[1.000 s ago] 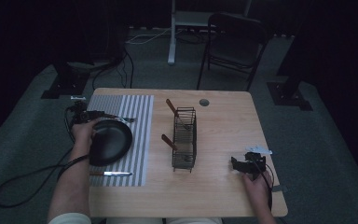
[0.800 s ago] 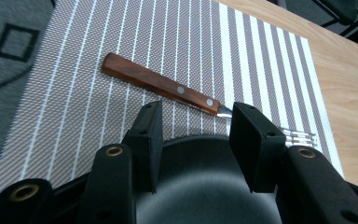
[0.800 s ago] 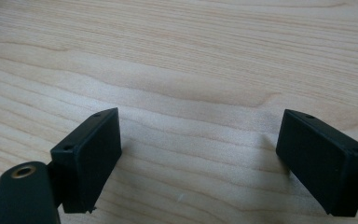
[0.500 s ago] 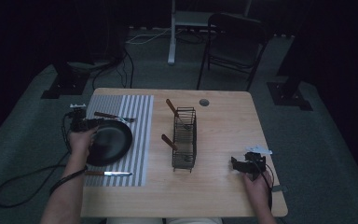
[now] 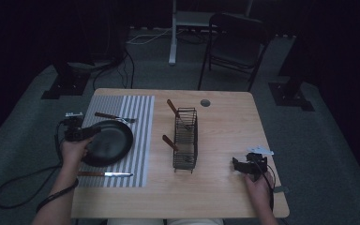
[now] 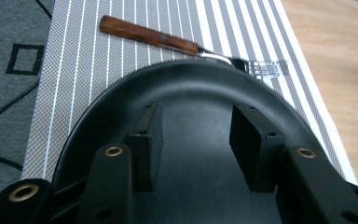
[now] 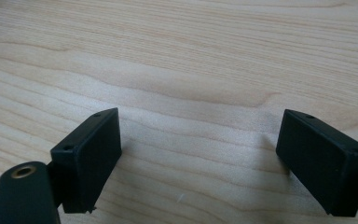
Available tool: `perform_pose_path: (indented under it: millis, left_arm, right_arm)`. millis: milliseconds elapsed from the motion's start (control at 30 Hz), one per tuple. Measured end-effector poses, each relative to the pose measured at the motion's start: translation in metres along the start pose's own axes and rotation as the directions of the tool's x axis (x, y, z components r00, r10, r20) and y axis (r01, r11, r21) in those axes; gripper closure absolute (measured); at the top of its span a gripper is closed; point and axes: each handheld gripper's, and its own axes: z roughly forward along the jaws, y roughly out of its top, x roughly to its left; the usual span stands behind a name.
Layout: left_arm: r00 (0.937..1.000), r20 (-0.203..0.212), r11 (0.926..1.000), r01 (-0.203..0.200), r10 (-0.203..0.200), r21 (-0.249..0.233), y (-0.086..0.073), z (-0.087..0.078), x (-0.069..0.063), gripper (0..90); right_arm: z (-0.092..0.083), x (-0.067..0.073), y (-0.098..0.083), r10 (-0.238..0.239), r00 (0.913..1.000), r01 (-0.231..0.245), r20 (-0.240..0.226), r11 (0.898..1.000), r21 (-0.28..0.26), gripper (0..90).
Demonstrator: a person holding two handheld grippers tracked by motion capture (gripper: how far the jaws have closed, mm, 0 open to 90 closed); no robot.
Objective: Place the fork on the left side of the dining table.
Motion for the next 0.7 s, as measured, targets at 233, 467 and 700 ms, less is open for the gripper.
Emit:
perform_pose_path:
  millis: [233,467,700]
  left_arm:
    - [0.9999,0.011,0.9997,-0.012,0.012,-0.020,-0.010,-0.013,-0.005,54.6]
    - [0.9992,0.037,0.9995,-0.013,0.014,-0.030,-0.022,-0.025,-0.007,54.6]
    - [0.9988,0.027,0.9986,-0.041,0.042,-0.032,-0.036,-0.036,-0.010,54.6]
  right_arm:
    - [0.000,0.000,0.000,0.000,1.0000,0.000,0.000,1.000,0.000,13.6]
    - [0.000,0.000,0.000,0.001,1.0000,-0.001,0.000,1.000,0.000,13.6]
    - [0.000,0.000,0.000,0.000,1.0000,0.000,0.000,1.000,0.000,13.6]
